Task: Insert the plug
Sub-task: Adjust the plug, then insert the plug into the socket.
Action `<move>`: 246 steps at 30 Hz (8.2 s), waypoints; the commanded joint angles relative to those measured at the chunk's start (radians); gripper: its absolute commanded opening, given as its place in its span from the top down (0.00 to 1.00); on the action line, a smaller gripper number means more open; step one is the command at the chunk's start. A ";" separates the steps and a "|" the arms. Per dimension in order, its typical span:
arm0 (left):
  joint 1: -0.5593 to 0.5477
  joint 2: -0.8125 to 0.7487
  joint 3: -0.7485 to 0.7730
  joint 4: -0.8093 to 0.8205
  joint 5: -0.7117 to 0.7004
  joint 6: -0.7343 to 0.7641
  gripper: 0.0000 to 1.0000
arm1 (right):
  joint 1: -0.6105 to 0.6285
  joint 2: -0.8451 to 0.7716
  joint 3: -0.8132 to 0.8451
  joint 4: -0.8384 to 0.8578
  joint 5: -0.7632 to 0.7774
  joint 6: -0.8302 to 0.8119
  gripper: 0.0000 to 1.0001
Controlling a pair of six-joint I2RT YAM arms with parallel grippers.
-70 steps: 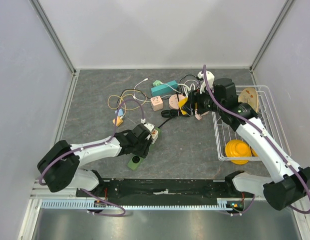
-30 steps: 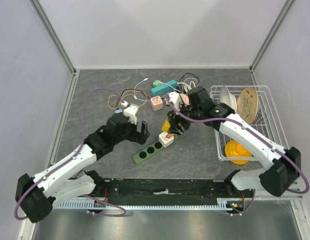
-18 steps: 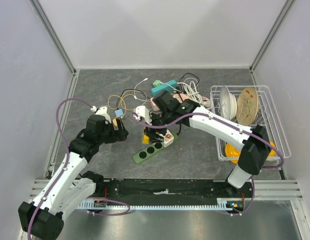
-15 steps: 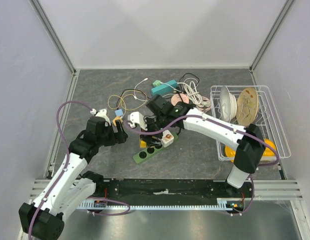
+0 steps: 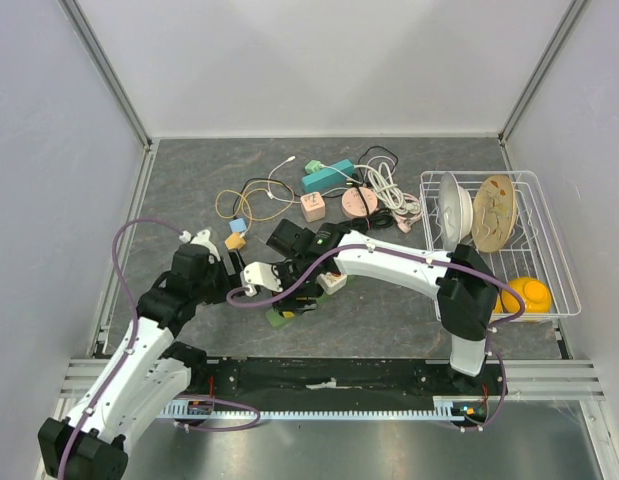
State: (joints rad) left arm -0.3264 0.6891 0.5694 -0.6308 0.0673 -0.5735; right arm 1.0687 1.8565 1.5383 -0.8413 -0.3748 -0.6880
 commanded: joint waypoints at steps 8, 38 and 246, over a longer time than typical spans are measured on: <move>0.004 0.047 -0.060 0.089 0.181 -0.085 0.07 | -0.036 0.032 0.026 -0.030 0.039 -0.111 1.00; 0.003 -0.011 -0.075 0.228 0.331 -0.228 0.04 | -0.078 -0.080 -0.012 0.034 -0.095 -0.128 1.00; -0.114 0.061 -0.017 0.140 0.187 -0.166 0.12 | 0.247 -0.233 -0.883 1.137 0.815 1.033 1.00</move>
State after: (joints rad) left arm -0.4446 0.7425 0.5774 -0.5598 0.1963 -0.7631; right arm 1.3052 1.6268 0.7647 0.3199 0.5598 0.2676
